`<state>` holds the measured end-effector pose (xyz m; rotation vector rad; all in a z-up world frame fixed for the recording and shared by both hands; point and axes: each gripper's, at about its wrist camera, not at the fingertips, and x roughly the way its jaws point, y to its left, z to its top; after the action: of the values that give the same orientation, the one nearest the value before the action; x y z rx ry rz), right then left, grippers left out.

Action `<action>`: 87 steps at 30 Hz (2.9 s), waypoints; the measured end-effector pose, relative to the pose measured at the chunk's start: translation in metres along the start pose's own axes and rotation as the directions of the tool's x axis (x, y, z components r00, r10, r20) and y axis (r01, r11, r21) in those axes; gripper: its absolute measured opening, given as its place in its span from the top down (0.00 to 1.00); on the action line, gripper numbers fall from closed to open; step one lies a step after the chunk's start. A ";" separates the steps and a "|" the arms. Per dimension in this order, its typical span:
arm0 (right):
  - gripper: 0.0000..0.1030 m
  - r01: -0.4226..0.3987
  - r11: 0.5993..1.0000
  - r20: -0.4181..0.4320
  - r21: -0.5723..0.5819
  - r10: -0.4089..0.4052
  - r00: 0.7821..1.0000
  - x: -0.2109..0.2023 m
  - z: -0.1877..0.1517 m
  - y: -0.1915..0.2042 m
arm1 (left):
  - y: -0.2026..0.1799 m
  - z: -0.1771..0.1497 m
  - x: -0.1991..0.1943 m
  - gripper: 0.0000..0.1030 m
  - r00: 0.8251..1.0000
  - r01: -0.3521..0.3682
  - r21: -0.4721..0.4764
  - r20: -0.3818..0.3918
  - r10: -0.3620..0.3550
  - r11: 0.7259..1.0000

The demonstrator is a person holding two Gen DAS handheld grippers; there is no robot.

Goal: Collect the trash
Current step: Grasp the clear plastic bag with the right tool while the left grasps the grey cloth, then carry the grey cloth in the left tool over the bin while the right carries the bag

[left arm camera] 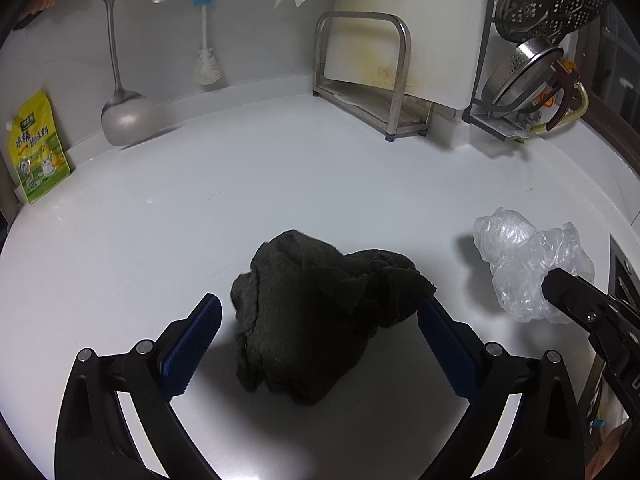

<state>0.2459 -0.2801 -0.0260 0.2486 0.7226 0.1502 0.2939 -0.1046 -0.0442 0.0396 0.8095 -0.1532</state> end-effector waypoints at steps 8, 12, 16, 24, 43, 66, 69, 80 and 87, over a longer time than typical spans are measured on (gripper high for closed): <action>0.90 0.001 1.000 0.007 0.007 -0.001 1.000 -0.002 0.001 -0.002 | -0.012 0.003 0.005 0.19 0.999 -0.044 0.063 0.009 0.043 0.997; 0.90 0.003 1.000 0.005 0.004 -0.003 1.000 -0.002 0.000 -0.001 | -0.013 0.002 0.007 0.41 1.000 -0.023 0.074 -0.005 0.024 0.997; 0.90 0.006 1.000 0.004 -0.004 -0.006 1.000 -0.002 -0.001 0.000 | -0.008 0.001 0.002 0.61 1.000 0.021 0.052 0.005 -0.022 0.998; 0.90 -0.001 1.000 0.024 -0.002 0.001 1.000 -0.010 -0.009 0.005 | 0.023 -0.016 -0.040 0.73 0.996 0.061 0.006 0.070 -0.061 0.998; 0.90 0.002 1.000 0.096 0.009 -0.003 0.995 -0.116 -0.103 0.064 | 0.066 -0.086 -0.172 0.73 0.978 0.040 0.042 0.202 -0.048 0.998; 0.90 0.060 0.998 0.105 0.030 -0.063 0.992 -0.211 -0.235 0.094 | 0.059 -0.197 -0.246 0.73 0.972 0.122 0.089 0.193 -0.137 0.989; 0.90 0.068 0.997 0.107 0.020 -0.070 0.992 -0.218 -0.242 0.097 | 0.057 -0.208 -0.250 0.73 0.970 0.132 0.089 0.194 -0.147 0.987; 0.90 0.096 0.995 0.056 -0.011 -0.095 0.994 -0.224 -0.271 0.101 | 0.050 -0.238 -0.252 0.73 0.975 0.147 0.088 0.153 -0.159 0.985; 0.90 0.086 0.996 0.037 -0.008 -0.086 0.996 -0.228 -0.281 0.101 | 0.048 -0.250 -0.254 0.73 0.978 0.151 0.092 0.132 -0.163 0.984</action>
<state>-0.1170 -0.1849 -0.0566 0.2103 0.6947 0.0674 -0.0509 -0.0034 -0.0337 0.0419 0.6669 -0.3353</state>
